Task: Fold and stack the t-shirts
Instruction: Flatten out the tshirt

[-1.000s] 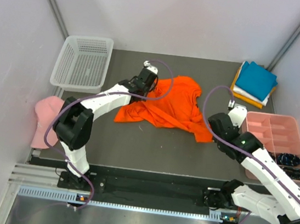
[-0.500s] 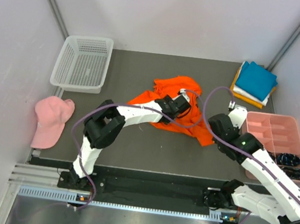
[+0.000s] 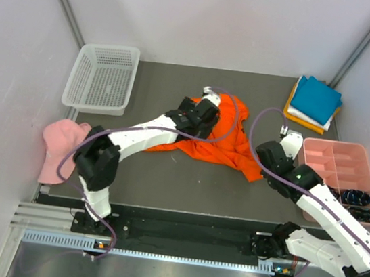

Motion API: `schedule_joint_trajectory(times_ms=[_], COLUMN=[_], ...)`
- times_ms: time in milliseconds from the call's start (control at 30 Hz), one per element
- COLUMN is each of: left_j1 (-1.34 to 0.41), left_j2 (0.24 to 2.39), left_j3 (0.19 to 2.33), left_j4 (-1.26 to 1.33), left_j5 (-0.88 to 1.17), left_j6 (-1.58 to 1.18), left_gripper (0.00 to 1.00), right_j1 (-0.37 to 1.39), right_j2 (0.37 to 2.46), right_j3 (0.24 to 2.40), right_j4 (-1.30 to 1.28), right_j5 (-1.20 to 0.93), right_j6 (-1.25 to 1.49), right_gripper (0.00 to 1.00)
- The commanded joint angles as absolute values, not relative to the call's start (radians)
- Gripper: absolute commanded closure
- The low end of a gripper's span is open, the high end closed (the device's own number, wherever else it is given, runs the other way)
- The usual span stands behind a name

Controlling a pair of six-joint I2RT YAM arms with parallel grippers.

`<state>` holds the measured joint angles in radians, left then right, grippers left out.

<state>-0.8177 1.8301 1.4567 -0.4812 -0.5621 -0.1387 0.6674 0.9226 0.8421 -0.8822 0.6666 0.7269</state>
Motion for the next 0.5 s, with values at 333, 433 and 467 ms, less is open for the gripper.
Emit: schedule_joint_trajectory(times_ms=[333, 433, 467], left_j1=[-0.558, -0.558, -0.56], left_j2=[1.5, 1.545, 1.549], left_j3=[0.916, 0.914, 0.91], left_j4=[0.158, 0.222, 0.251], left_j5=[0.185, 0.282, 0.299], left_j6=[-0.523, -0.583, -0.595], left_gripper=[0.11, 0.19, 0.22], right_j1=[0.676, 0.675, 0.676], right_j2=[0.933, 0.937, 0.937], right_j3=[0.834, 0.833, 0.834], right_j4=[-0.83, -0.827, -0.833], right_j5=[0.647, 0.646, 0.646], right_j6=[0.723, 0.723, 0.726], right_gripper=[1.0, 1.0, 1.0])
